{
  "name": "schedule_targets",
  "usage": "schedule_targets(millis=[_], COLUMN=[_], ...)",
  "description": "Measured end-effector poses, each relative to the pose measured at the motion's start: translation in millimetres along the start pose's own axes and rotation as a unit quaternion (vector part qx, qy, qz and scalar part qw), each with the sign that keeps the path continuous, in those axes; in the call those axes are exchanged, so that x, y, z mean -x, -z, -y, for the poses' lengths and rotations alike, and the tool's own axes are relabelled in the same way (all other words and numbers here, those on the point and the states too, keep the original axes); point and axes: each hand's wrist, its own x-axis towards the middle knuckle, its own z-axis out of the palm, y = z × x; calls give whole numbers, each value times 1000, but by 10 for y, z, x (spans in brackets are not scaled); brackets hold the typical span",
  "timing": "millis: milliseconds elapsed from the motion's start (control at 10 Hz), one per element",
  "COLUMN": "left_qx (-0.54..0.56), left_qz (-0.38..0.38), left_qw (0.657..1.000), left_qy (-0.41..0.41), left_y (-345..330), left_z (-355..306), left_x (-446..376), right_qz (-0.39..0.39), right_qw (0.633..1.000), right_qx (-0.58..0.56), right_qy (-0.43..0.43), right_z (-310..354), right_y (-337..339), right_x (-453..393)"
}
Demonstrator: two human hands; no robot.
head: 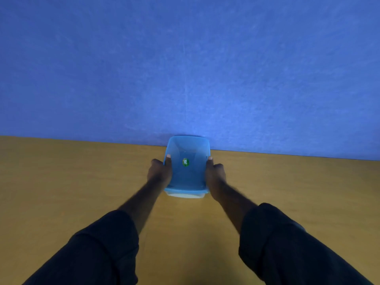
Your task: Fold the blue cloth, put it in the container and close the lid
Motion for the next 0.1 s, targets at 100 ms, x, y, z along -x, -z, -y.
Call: schedule_targets(millis=[100], left_qx=[-58], left_qz=[-84], left_qw=[991], left_qy=[-83], left_y=[45], left_z=[66], left_x=[219], right_qz=[-7], right_qw=[995], right_qx=[78], right_qy=[61], right_z=[-115], right_y=[351], right_x=[140])
